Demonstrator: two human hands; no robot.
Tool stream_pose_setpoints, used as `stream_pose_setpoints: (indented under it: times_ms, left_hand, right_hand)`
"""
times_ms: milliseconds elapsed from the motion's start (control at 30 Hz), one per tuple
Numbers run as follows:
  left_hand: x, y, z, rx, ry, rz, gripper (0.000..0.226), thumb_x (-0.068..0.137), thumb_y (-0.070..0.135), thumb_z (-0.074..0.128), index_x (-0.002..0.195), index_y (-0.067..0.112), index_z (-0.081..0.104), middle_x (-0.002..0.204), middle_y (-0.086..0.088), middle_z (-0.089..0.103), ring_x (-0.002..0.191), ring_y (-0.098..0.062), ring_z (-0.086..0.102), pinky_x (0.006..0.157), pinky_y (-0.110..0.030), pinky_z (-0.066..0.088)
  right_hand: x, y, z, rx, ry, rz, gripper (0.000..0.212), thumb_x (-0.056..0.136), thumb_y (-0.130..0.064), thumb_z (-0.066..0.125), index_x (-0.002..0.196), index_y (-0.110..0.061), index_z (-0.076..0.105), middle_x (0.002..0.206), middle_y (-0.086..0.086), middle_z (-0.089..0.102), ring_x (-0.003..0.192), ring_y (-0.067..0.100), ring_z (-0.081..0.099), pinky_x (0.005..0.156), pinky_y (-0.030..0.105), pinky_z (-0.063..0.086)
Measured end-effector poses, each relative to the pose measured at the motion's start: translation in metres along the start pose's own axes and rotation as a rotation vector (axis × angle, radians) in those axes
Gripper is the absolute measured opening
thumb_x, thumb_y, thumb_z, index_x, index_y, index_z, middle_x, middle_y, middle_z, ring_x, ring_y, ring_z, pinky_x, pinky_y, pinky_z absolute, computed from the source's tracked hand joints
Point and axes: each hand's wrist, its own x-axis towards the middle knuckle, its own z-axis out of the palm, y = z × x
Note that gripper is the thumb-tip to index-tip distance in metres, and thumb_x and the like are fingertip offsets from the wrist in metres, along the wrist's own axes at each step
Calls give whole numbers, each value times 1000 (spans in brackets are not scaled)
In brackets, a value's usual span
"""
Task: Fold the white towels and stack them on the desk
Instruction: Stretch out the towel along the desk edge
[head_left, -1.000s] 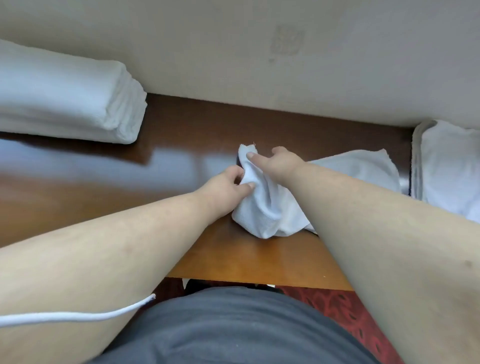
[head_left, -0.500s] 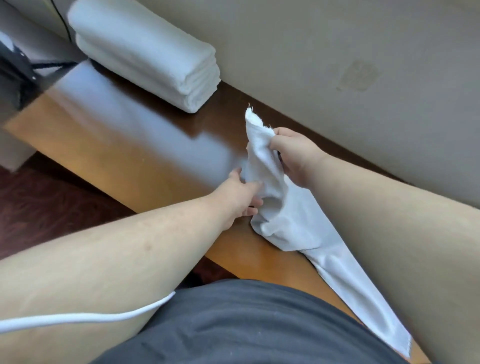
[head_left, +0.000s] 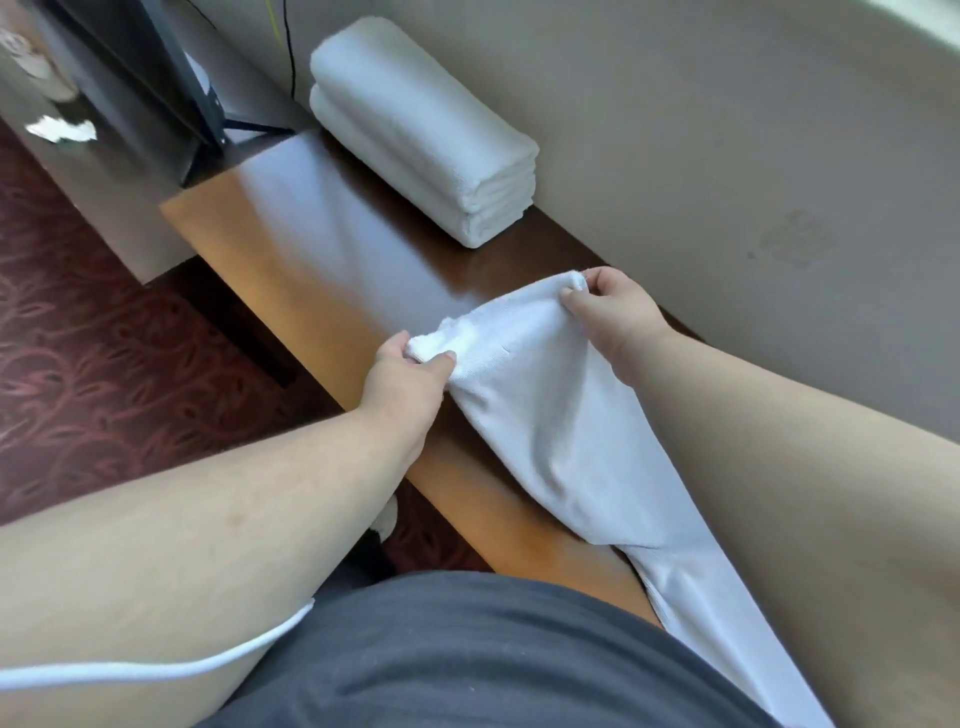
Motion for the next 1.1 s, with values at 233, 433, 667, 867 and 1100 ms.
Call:
stream_pose_setpoints:
  times_ms: [233, 433, 667, 867, 1100]
  left_hand:
    - [17, 12, -34, 244, 10, -24, 21, 86, 44, 68, 98, 31, 57, 107, 3, 61, 91, -10, 57, 70, -26, 45]
    - [34, 29, -52, 666, -120, 225, 24, 90, 48, 57, 89, 26, 47, 82, 4, 57, 68, -13, 52, 55, -28, 36]
    - [57, 33, -61, 753, -262, 315, 34, 83, 56, 63, 103, 38, 41, 88, 17, 54, 77, -4, 55, 58, -23, 37]
    - [87, 38, -75, 953, -520, 24, 38, 72, 55, 76, 98, 32, 60, 93, 13, 65, 82, -5, 61, 64, -24, 46]
    - [130, 33, -104, 998, -495, -35, 25, 83, 52, 67, 89, 31, 55, 91, 2, 64, 74, -16, 64, 51, -28, 52]
  right_hand:
    - [18, -31, 25, -95, -57, -93, 8, 63, -27, 43, 65, -34, 43, 48, -20, 37, 41, 6, 30, 34, 13, 23]
    - [43, -40, 46, -76, -113, 32, 20, 60, -22, 42, 72, -33, 53, 66, -8, 45, 59, 19, 37, 50, 24, 30]
    - [64, -50, 62, -134, -203, -7, 22, 68, -29, 64, 87, -41, 66, 89, -13, 71, 76, 12, 70, 67, 30, 58]
    - [80, -57, 72, -211, -35, -88, 26, 82, -5, 42, 78, -25, 57, 74, -8, 49, 64, 15, 41, 53, 24, 34]
    - [103, -75, 97, -467, -14, 192, 38, 94, -20, 50, 131, -24, 56, 132, 7, 49, 115, 34, 50, 99, 42, 46]
